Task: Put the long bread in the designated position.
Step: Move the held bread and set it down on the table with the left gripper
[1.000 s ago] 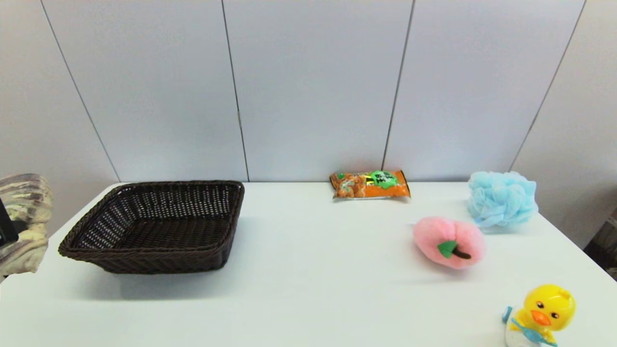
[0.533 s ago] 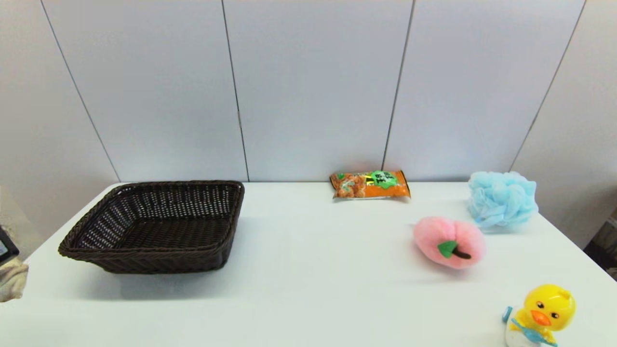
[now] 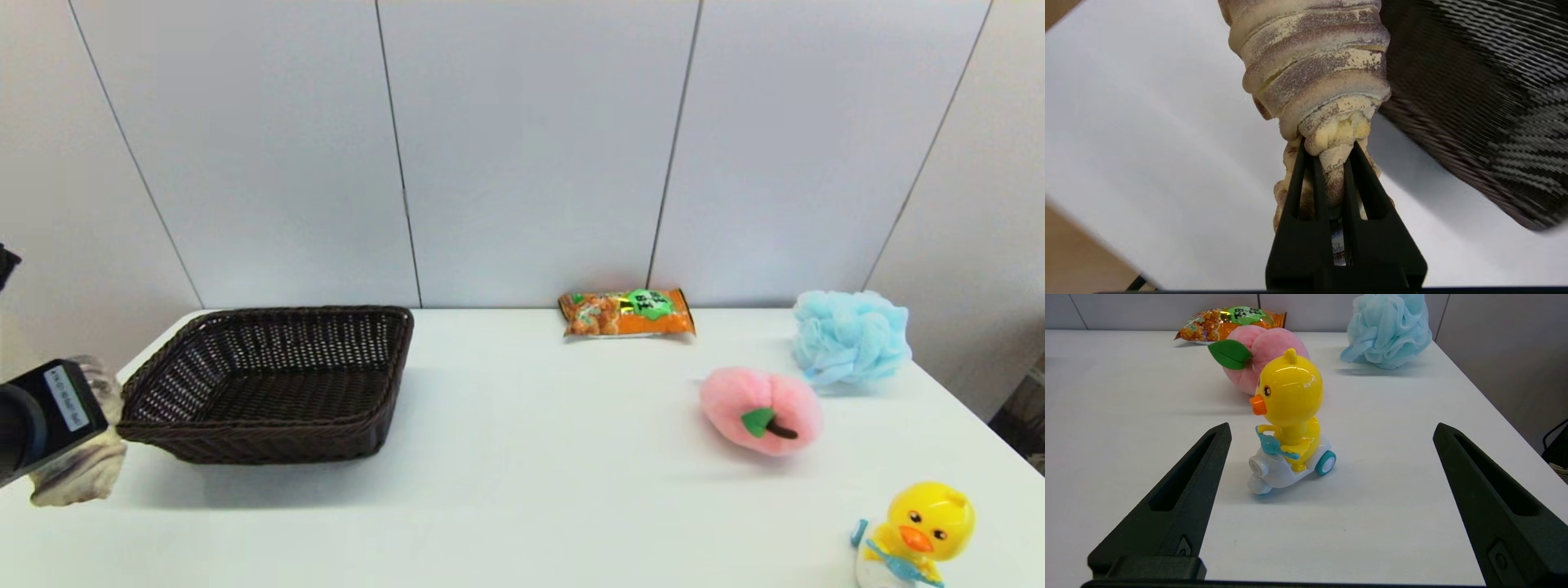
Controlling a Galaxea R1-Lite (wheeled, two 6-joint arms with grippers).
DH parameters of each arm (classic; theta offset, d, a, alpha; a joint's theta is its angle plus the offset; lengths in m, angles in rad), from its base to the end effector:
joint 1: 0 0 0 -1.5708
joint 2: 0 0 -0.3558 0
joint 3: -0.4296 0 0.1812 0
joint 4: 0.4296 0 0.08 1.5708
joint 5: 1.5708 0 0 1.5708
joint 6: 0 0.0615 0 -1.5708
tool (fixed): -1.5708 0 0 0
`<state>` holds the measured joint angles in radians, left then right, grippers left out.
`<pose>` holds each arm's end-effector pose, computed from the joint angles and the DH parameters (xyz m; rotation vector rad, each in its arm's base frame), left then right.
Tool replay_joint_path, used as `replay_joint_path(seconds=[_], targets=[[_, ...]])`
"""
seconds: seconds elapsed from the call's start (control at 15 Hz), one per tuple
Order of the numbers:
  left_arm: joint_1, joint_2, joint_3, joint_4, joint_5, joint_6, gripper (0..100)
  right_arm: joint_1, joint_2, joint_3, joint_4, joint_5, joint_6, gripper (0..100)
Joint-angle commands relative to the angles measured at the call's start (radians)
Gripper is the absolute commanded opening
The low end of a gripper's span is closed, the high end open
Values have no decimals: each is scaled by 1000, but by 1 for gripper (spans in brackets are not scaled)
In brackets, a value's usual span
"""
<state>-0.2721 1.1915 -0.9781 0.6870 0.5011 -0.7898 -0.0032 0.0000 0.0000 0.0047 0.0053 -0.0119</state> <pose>0.1317 -0.0061 0.2644 -0.4003 0.6907 0.5194 -0.0496 0.0005 0.0748 -0.0119 0.0047 0.0021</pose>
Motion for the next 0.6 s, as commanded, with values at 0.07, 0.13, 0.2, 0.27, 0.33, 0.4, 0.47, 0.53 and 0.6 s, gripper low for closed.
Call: replay_joint_path(seconds=[0.07,0.13,0.2,0.27,0.33,0.4,0.47,0.53,0.6], targets=[[1,-33,1,-184,-217,350,0,0,0,0,0,1,0,100],[4,-44,1,-227,-291,428,0,0,0,0,0,1,1,100],[4,-55,1,-258,-355,495,0,0,0,0,0,1,0,100],[4,-62,1,-279,-420,575,0,0,0,0,0,1,0,100],[4,-75,2,-284,-495,652,0,0,0,0,0,1,0,100],[4,-90,4,-284,-570,710,0,0,0,0,0,1,0,100],[4,-112,10,-282,-667,781,0,0,0,0,0,1,0,100],[4,-128,19,-276,-728,840,0,-1,0,0,0,1,0,100],[4,-145,36,-274,-786,903,0,0,0,0,0,1,0,100]])
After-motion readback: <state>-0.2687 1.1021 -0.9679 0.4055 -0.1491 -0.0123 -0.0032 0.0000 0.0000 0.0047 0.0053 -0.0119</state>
